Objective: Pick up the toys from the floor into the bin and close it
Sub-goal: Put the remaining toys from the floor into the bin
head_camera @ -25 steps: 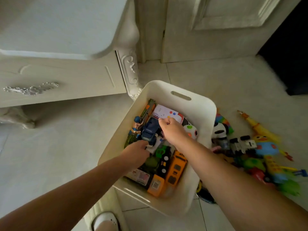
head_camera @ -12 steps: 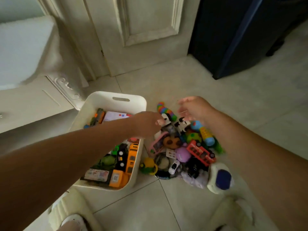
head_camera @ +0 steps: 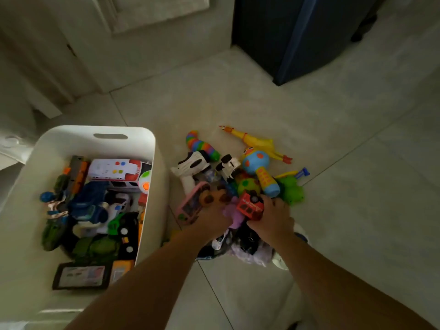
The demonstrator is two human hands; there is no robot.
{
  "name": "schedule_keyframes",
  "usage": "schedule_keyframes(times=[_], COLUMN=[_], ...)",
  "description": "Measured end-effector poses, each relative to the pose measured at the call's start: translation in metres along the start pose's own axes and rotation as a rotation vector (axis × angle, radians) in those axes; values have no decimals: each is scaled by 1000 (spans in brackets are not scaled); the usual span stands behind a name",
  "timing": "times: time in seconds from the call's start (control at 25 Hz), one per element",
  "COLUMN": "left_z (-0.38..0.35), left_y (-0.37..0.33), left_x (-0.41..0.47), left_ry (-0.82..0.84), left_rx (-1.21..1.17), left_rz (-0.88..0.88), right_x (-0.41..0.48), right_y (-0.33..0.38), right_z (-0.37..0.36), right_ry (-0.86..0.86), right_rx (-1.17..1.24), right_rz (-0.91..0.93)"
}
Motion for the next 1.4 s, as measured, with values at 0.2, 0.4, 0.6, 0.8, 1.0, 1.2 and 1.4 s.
schedule_keyframes(times=[0.2,0.4,0.6,0.8,1.0,1.2,1.4], left_z=[-12,17,36,43,48,66,134], left_y=[2,-17,8,22,17,-2,4], left_x=[1,-18,-32,-27,-19,-31,-78], left_ry=[-22,58,-109,-46,32,127,269], left_rx=[-533,-945,-1162,-1164,-1171,-1089,-1136], left_rz=[19,-30,88,101,38,-91,-318], right_x=[6,-11,9,64,105,77,25], right_y=[9,66,84,84,99,97,132], right_z=[14,40,37,36,15,13,63], right_ry=[-169,258,244,-185,-8,-178,-435], right_rx=[6,663,685,236,99,311,544], right_rz=[64,185,183,266,238,224,184])
Point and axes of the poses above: each hand's wrist, its own x-axis towards the middle knuckle, its own z-axis out of the back of the hand, y = z × x, the point moved 1 cm from there along x, towards the middle knuckle, and after that the axes turned 3 degrees about x, right-handed, at the moved point
